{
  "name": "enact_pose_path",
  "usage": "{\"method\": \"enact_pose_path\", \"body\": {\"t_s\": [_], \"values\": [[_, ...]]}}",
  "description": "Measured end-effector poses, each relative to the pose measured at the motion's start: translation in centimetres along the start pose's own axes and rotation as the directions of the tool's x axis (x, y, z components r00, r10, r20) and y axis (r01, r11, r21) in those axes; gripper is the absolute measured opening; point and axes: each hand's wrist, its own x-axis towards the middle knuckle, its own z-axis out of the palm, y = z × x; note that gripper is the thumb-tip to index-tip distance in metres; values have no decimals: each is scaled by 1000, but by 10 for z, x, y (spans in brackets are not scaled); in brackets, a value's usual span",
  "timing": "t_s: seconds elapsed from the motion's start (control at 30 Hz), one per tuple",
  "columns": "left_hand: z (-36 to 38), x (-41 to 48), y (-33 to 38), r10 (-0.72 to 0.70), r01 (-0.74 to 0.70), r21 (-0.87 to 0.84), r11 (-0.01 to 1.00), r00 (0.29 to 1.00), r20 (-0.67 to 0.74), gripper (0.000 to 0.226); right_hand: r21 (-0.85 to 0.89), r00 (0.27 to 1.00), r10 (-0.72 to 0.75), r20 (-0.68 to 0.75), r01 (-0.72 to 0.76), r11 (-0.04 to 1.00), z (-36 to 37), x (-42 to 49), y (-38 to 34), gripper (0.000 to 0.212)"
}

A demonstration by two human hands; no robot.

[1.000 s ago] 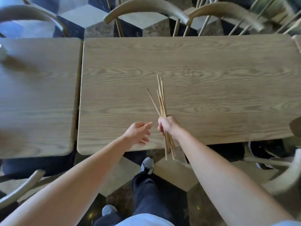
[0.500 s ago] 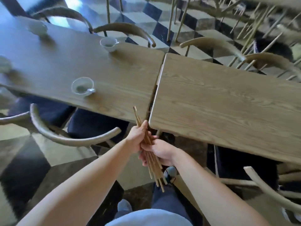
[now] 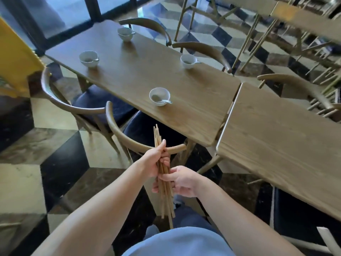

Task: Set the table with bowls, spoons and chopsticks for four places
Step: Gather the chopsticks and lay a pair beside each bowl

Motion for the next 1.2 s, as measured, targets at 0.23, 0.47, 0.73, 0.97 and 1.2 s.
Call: {"method": "enact_pose_path", "body": {"t_s": [0.23,0.47,0.73,0.97,1.2], "values": [[2,17,51,69,-70,8,998,993,99,17,152,992,-65,-110,81,985,-10,31,-38,29],[9,60,100,207,-202,75,976,977,-58,29,-163,987,-3,-161,-24,986,-47,77,-107,24],[28,110,181,241,-240,50,969,971,-2,36,18,1000,20,24,-20,1000,-104,108,-186,22],[52,155,231,247,-245,109,963,969,-11,35,86,997,26,-74,-19,996,-130,125,-213,32],[73,201,278,157,-182,254,950,981,116,28,192,928,-26,-371,104,976,-130,143,-238,34]]}}
